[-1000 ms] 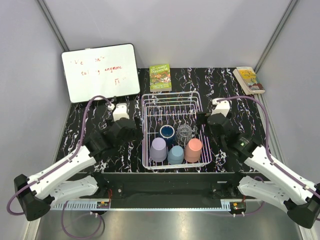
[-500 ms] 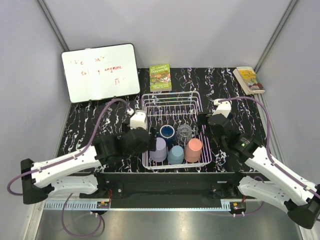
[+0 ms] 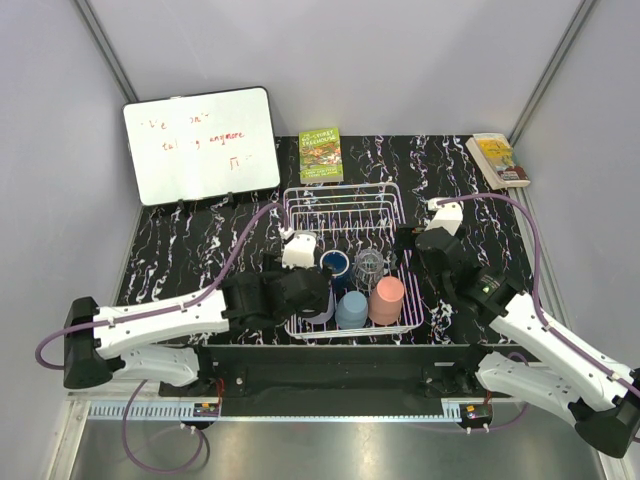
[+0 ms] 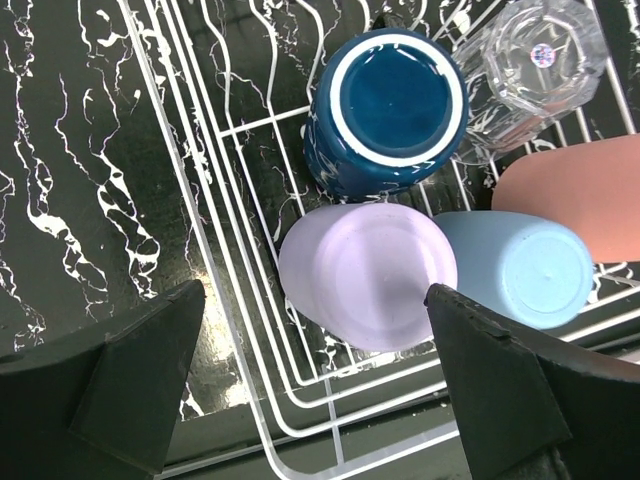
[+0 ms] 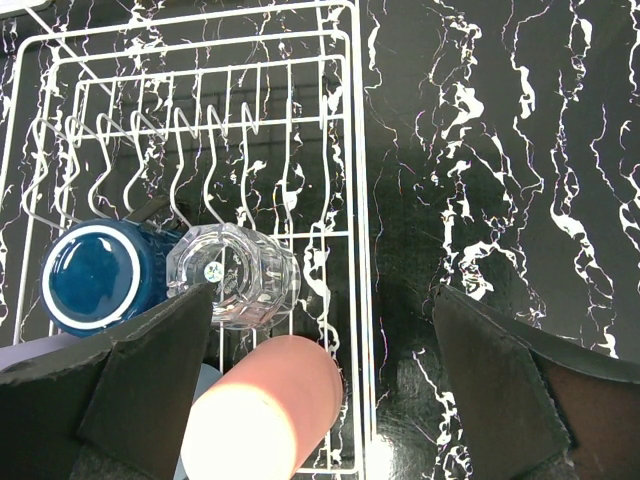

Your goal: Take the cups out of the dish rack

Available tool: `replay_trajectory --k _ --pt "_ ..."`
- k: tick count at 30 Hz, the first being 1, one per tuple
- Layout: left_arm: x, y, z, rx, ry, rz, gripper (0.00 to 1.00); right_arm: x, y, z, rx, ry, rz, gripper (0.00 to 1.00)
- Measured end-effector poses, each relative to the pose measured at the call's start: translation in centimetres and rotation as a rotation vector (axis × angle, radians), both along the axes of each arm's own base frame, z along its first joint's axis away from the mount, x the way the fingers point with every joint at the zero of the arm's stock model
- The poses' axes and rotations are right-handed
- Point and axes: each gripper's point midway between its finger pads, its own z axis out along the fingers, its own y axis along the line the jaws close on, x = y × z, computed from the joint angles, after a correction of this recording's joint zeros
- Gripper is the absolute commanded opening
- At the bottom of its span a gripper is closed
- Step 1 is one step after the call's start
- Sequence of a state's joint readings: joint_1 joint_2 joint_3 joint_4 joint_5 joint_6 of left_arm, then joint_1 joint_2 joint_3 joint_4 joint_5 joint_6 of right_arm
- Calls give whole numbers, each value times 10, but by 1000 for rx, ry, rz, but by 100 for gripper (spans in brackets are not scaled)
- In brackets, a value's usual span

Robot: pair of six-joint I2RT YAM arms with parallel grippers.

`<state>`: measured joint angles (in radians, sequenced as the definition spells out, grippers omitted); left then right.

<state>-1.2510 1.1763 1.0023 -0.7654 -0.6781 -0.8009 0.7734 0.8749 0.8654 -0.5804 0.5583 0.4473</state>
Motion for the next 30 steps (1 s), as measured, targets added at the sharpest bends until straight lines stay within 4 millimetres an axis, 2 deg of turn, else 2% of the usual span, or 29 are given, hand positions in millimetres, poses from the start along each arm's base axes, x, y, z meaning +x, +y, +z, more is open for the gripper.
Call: replay_trajectory --k 11,23,30 --pt "1 -4 -4 0 3 7 99 0 1 0 5 2 -2 100" --pt "-3 -16 10 -51 -13 -17 99 1 1 -3 -1 9 -2 100" --pt "-1 -24 -3 -18 0 -20 99 1 1 -3 -2 10 -2 100"
